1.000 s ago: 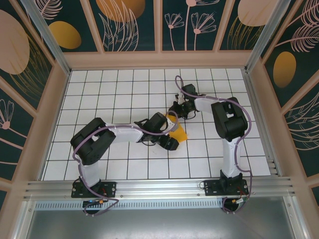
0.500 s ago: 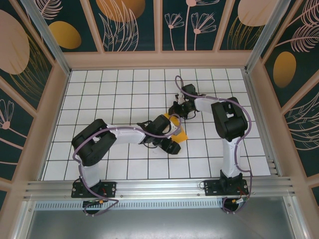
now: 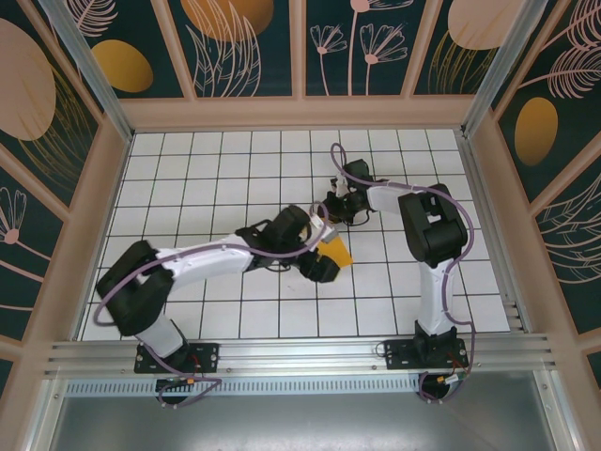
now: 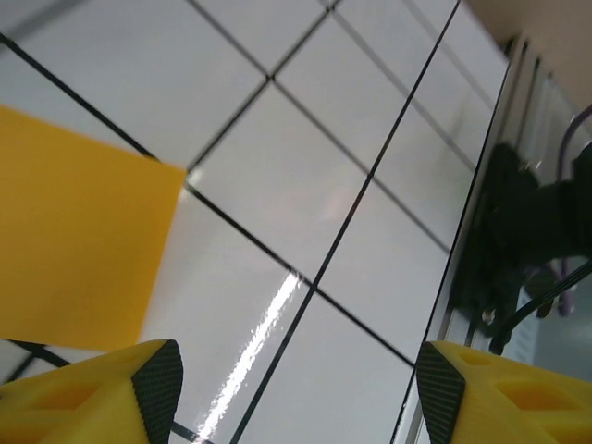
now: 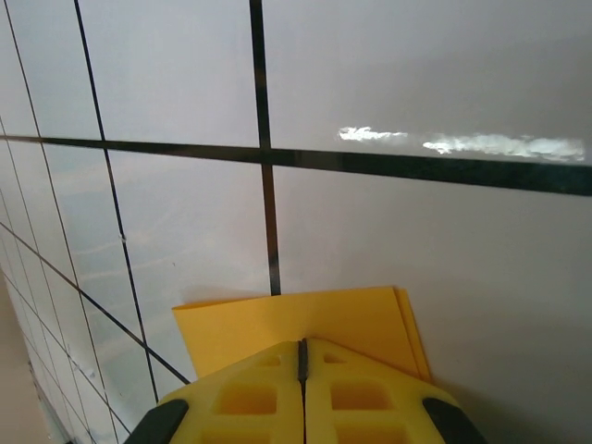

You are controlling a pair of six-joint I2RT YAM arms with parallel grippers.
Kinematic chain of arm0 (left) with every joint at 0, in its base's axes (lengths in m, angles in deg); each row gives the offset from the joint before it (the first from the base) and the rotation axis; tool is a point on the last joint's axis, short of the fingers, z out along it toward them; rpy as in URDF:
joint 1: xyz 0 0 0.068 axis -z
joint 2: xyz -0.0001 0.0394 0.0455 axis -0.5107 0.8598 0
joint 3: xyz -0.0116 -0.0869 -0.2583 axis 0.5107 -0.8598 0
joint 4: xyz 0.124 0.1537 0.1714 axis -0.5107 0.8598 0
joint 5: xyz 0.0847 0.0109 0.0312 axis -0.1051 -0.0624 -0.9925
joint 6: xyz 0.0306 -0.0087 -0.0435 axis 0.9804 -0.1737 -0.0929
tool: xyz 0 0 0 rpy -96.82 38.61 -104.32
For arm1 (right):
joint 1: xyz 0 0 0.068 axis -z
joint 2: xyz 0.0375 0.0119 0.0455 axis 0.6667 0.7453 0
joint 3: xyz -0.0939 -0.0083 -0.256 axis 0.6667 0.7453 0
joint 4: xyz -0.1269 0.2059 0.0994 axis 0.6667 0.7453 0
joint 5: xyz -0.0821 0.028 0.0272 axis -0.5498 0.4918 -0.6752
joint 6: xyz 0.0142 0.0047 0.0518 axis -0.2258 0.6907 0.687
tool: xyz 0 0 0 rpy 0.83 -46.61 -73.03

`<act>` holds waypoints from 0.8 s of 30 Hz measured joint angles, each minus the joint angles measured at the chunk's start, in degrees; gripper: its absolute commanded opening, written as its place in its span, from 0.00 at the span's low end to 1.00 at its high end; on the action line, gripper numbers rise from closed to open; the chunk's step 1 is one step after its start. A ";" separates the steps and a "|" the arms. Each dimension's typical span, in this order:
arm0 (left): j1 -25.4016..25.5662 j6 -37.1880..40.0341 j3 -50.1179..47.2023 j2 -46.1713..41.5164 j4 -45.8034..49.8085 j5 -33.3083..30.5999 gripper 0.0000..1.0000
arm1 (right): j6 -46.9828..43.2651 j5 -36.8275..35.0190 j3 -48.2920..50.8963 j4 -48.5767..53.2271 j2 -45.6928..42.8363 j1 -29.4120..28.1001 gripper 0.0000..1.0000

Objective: Fold a paper plane with a square sheet of paper (fold left side to right side)
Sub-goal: First fold the square sheet of paper in half at the center of the table, then rotate the square sheet of paper at the center of the table.

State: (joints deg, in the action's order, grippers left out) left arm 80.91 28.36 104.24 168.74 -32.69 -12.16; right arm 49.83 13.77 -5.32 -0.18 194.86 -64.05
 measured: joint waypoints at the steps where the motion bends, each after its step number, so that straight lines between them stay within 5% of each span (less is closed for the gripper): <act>1: -1.53 -0.26 -0.55 -1.92 -0.50 -0.31 0.72 | 0.50 -0.13 0.90 -0.90 -0.52 -0.02 0.08; 7: -8.63 -3.48 -2.05 -3.96 -1.90 -4.13 0.71 | 1.92 -1.81 3.76 -0.68 -4.68 -0.26 0.12; 16: -13.77 -13.03 -1.81 5.44 -5.79 -5.95 0.65 | -0.72 -6.93 3.82 3.63 -19.78 0.39 0.32; 24: -13.77 -15.78 4.94 14.84 -5.25 -6.47 0.67 | -1.64 -6.56 20.39 6.73 -32.61 3.02 0.37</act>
State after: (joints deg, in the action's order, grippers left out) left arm 67.14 12.57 109.18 183.58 -37.93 -18.63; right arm 48.19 7.22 15.07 6.55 162.25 -61.04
